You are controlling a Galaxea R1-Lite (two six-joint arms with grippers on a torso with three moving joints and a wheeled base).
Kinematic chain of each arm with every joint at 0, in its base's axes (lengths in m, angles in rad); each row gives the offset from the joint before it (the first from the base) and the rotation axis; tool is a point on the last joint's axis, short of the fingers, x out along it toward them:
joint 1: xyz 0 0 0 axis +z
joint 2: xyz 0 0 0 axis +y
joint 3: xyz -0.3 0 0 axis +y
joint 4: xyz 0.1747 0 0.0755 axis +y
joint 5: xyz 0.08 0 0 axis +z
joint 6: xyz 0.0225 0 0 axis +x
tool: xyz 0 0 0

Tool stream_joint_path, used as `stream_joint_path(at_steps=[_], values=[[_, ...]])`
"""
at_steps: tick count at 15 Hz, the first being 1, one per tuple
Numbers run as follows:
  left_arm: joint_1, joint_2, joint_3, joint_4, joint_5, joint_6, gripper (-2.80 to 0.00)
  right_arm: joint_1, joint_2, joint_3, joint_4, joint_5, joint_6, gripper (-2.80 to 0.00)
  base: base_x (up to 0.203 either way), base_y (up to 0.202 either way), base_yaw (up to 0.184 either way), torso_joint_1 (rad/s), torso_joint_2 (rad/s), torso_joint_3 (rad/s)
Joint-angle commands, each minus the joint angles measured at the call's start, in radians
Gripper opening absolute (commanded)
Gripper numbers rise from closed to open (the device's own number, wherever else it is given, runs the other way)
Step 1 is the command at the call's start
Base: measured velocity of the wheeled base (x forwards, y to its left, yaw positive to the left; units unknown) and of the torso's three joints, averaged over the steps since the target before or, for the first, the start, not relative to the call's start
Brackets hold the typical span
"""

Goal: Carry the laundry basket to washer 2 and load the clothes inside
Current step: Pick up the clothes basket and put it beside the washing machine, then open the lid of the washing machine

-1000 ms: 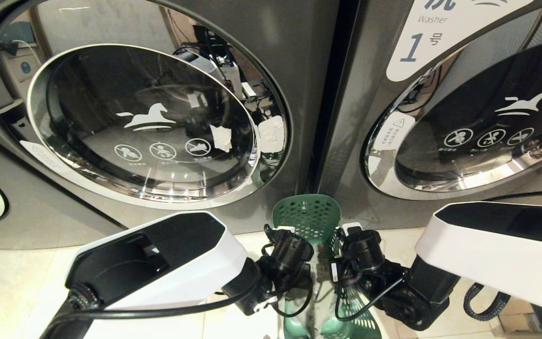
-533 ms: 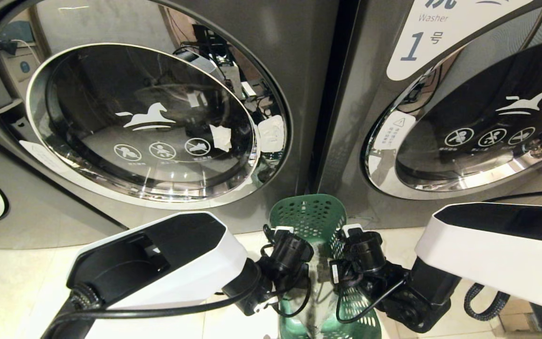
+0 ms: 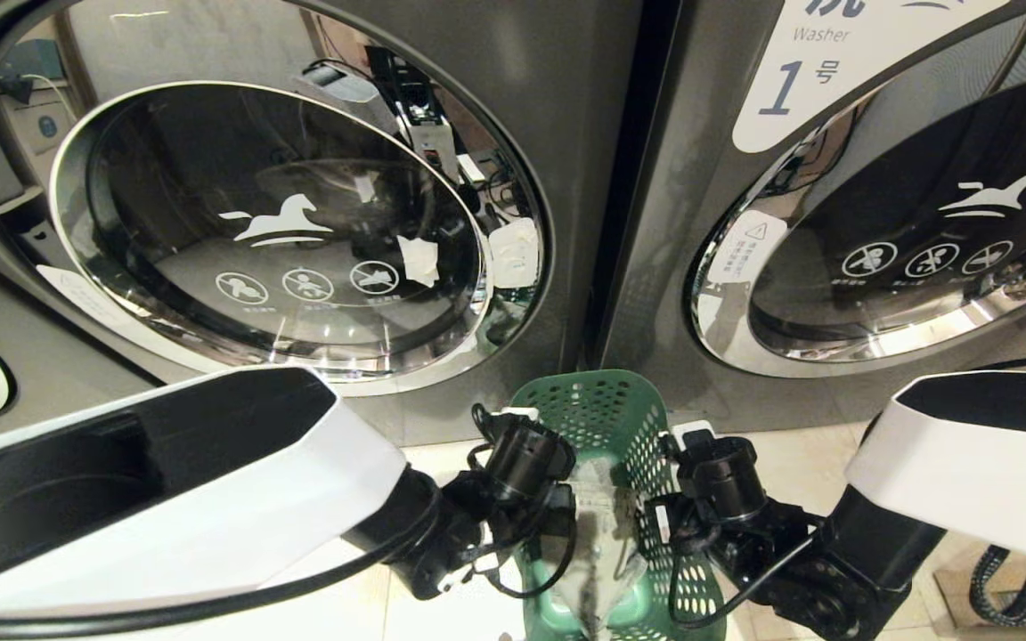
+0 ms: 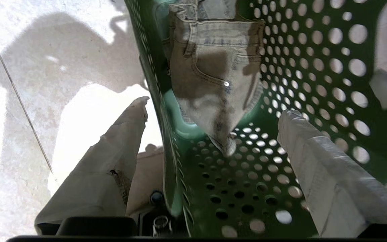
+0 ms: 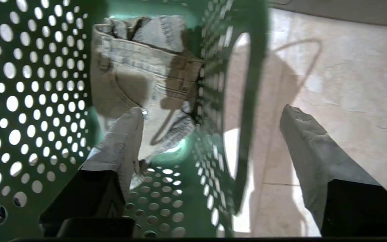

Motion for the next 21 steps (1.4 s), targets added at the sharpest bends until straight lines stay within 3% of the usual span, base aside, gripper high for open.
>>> stream_joint_path(at_steps=[1, 5, 6, 7, 12, 15, 17, 21], values=[[-0.003, -0.107, 0.058, -0.004, -0.019, -0.003, 0.0, 0.0, -0.072, 0.017, 0.03, -0.035, -0.003, 0.0, 0.0, 0.0, 0.0, 0.0, 0.0, 0.0], [-0.008, -0.216, 0.088, 0.002, -0.05, 0.006, 0.0, 0.003, -0.17, 0.043, 0.036, -0.042, -0.013, 0.0, 0.0, 0.0, 0.0, 0.0, 0.0, 0.0], [-0.009, -0.251, 0.115, 0.003, -0.048, 0.023, -2.8, 0.004, -0.205, 0.055, 0.036, -0.042, -0.02, 0.0, 0.0, 0.0, 0.0, 0.0, 0.0, 0.0], [-0.009, -0.28, 0.15, 0.0, -0.039, 0.034, -2.8, 0.006, -0.234, 0.067, 0.036, -0.043, -0.023, -2.8, 0.0, 0.0, 0.0, 0.0, 0.0, 0.0], [0.027, -0.405, 0.259, -0.018, 0.086, 0.039, -2.8, 0.0, -0.367, 0.144, 0.032, -0.065, -0.02, -2.8, 0.0, 0.0, 0.0, 0.0, 0.0, 0.0], [0.182, -0.5, 0.318, -0.022, 0.09, 0.062, -2.8, -0.061, -0.502, 0.212, 0.025, -0.065, -0.021, -2.8, 0.0, 0.0, 0.0, 0.0, 0.0, 0.0], [0.293, -0.595, 0.42, -0.022, 0.088, 0.108, -2.8, -0.103, -0.604, 0.26, 0.022, -0.065, -0.029, -2.8, 0.0, 0.0, 0.0, 0.0, 0.0, 0.0], [0.37, -0.802, 0.633, -0.015, 0.085, 0.171, -2.8, -0.115, -0.78, 0.415, 0.023, -0.059, -0.107, -2.8, 0.0, 0.0, 0.0, 0.0, 0.0, 0.0]])
